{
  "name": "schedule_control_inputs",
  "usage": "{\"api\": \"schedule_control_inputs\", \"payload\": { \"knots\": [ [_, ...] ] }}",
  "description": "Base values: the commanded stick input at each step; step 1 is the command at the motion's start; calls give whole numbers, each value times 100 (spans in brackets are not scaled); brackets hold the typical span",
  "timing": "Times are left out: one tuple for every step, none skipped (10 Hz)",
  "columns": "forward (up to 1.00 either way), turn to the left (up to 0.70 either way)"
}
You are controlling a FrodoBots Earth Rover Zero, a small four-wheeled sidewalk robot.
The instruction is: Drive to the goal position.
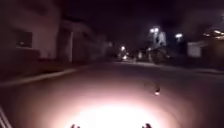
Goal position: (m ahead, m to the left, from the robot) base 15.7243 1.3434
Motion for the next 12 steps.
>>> {"api": "schedule_control_inputs", "payload": {
  "knots": [
    [50,0],
    [50,0],
    [50,0],
    [50,0],
    [50,0],
    [50,0],
    [50,0],
    [50,0],
    [50,0],
    [50,0],
    [50,0],
    [50,0]
  ]
}}
